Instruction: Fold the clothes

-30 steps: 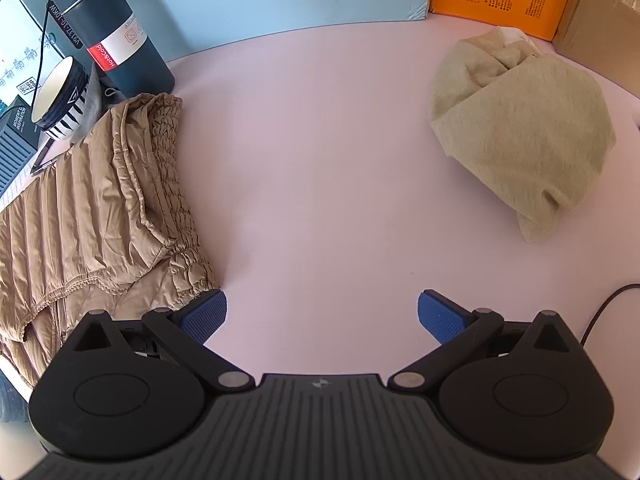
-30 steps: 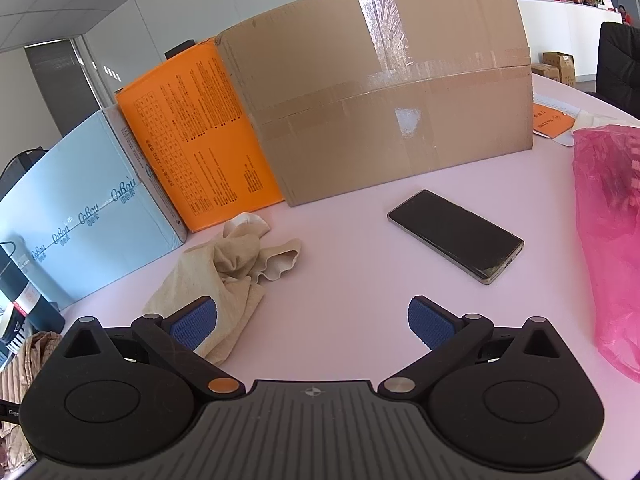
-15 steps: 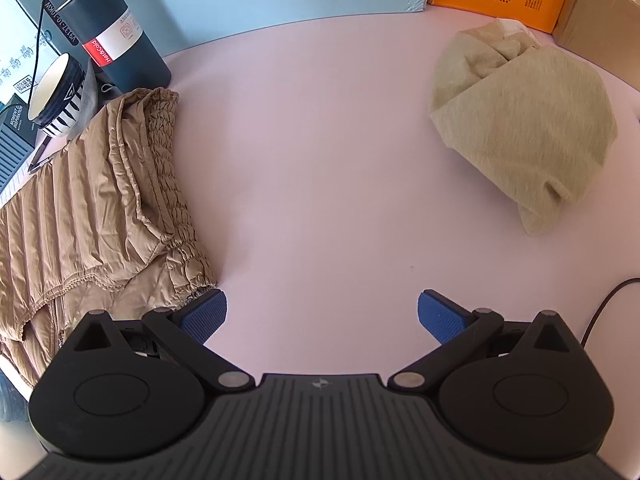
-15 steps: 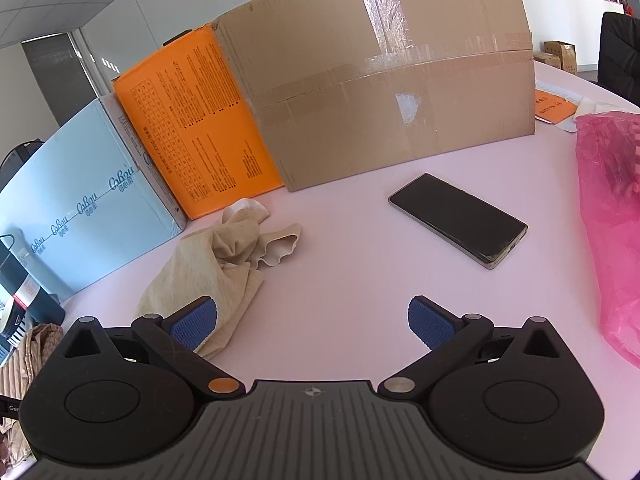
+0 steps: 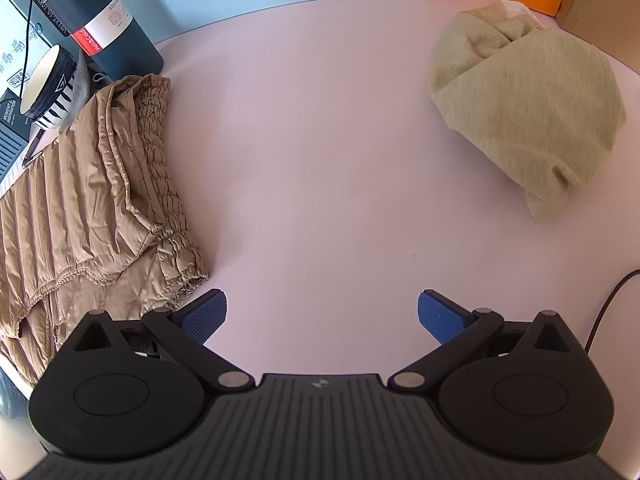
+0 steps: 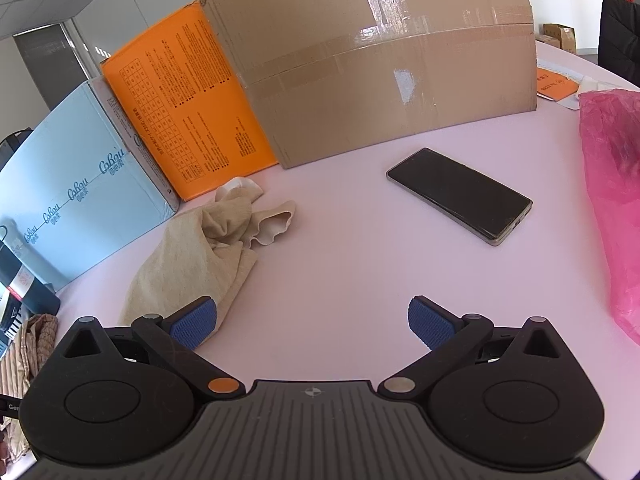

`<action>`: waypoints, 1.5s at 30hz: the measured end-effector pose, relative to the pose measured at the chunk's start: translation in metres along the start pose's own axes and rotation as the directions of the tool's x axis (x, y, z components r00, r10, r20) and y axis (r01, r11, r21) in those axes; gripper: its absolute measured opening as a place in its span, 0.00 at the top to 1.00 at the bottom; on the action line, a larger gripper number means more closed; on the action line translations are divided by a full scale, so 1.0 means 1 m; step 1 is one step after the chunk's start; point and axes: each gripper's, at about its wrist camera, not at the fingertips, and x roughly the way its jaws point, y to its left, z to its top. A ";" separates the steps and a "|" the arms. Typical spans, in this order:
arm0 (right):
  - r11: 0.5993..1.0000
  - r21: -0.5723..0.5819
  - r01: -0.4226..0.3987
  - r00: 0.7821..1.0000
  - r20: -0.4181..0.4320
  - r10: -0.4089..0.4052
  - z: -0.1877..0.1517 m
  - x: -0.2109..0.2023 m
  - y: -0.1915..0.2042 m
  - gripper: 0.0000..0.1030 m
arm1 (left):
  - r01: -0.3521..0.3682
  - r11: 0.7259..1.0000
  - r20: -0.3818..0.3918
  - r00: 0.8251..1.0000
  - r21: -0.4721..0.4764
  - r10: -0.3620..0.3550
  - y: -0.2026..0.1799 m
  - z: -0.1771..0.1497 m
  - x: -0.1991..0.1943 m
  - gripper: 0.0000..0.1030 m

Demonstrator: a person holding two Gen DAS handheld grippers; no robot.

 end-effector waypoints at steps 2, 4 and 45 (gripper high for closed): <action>1.000 0.001 0.006 1.000 -0.011 -0.006 -0.001 0.004 -0.002 0.00 | -0.003 1.000 -0.007 1.000 0.004 0.003 -0.002 0.000 0.002 0.00; 1.000 0.012 0.001 1.000 -0.021 -0.001 -0.002 0.008 -0.003 0.00 | 0.000 1.000 -0.007 1.000 0.008 0.000 -0.003 0.001 0.003 0.00; 0.925 -0.042 0.377 0.866 -0.337 -0.368 0.001 0.057 -0.028 0.00 | 0.052 0.996 -0.005 0.999 0.071 -0.052 -0.028 0.006 0.002 0.00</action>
